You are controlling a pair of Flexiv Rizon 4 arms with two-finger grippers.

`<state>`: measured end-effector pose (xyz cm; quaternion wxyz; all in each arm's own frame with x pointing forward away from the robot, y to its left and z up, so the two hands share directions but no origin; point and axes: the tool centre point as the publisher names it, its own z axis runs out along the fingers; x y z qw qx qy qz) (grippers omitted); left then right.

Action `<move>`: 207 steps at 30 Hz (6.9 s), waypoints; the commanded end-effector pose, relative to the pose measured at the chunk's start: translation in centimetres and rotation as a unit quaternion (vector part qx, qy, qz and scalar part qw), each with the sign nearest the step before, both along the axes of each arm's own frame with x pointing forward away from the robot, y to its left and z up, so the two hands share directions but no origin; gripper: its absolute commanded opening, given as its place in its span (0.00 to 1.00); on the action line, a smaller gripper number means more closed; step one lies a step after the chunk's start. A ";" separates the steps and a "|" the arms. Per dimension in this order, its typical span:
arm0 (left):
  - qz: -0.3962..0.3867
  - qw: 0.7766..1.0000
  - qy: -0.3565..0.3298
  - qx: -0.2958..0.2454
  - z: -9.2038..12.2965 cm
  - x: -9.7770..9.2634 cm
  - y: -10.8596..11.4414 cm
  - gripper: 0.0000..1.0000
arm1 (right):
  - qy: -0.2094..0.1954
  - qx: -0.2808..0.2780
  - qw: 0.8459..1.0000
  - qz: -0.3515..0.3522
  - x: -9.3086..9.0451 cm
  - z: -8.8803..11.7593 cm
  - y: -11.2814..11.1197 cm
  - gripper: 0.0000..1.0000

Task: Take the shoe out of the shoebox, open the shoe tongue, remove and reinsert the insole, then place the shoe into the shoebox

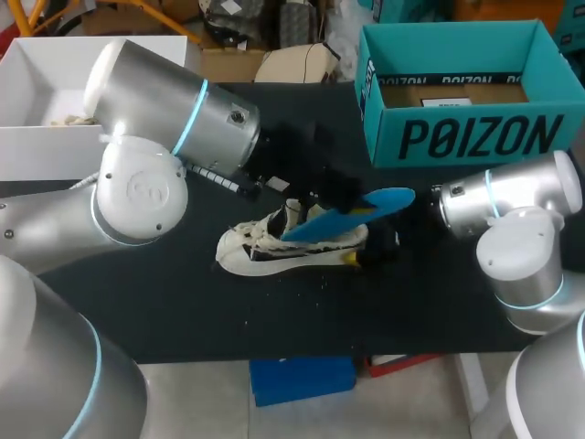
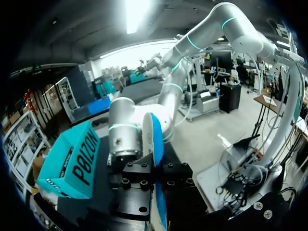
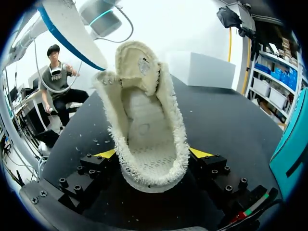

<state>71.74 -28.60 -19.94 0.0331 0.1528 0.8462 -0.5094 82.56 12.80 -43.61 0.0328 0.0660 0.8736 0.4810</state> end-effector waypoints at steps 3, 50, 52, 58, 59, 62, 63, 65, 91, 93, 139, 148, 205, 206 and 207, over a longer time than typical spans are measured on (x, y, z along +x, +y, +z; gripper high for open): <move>-0.001 1.000 0.001 -0.016 -0.3 -0.2 0.1 0.00 | 0.000 -0.001 1.000 -0.001 0.2 -0.3 0.1 0.00; 0.018 0.898 0.276 -0.343 15.4 -2.5 5.8 0.00 | 0.000 -0.001 1.000 -0.001 0.2 -0.3 0.1 0.00; 0.013 0.902 0.270 -0.337 15.9 -2.8 5.4 0.00 | 0.000 -0.001 1.000 -0.001 0.2 -0.3 0.1 0.00; -0.009 0.898 0.276 -0.344 17.3 -3.6 4.5 0.00 | 0.000 -0.001 1.000 -0.001 0.2 -0.3 0.1 0.00; -0.010 0.899 0.272 -0.342 17.5 -3.7 4.4 0.00 | 0.000 -0.001 1.000 -0.001 0.2 -0.3 0.1 0.00; -0.026 0.892 0.284 -0.350 18.5 -4.1 4.1 0.00 | 0.000 -0.001 1.000 -0.001 0.2 -0.3 0.1 0.00; -0.025 0.897 0.276 -0.345 18.7 -4.1 4.0 0.00 | 0.000 -0.001 1.000 -0.001 0.2 -0.3 0.1 0.00; -0.034 0.890 0.286 -0.352 19.3 -4.4 3.9 0.00 | 0.000 -0.001 1.000 -0.001 0.2 -0.3 0.1 0.00; -0.039 0.891 0.284 -0.352 19.8 -4.7 3.6 0.00 | 0.005 -0.115 0.992 0.058 0.6 1.8 -1.8 1.00; -0.039 0.891 0.284 -0.352 19.8 -4.7 3.6 0.00 | 0.004 -0.144 0.987 0.069 0.7 2.2 -1.9 1.00; -0.039 0.891 0.284 -0.352 19.8 -4.7 3.6 0.00 | -0.045 -0.416 0.905 0.071 0.4 3.9 -1.0 1.00; -0.039 0.891 0.284 -0.352 19.8 -4.7 3.6 0.00 | -0.064 -0.245 0.960 0.119 0.1 4.3 -0.2 1.00; -0.039 0.891 0.284 -0.352 19.8 -4.7 3.6 0.00 | -0.040 -0.071 0.995 0.051 0.3 1.0 -1.9 1.00; -0.039 0.891 0.284 -0.352 19.8 -4.7 3.6 0.00 | -0.043 -0.062 0.996 0.053 0.4 0.9 -1.9 1.00; -0.039 0.891 0.284 -0.352 19.8 -4.7 3.6 0.00 | -0.045 -0.051 0.996 0.055 0.4 0.8 -1.8 1.00</move>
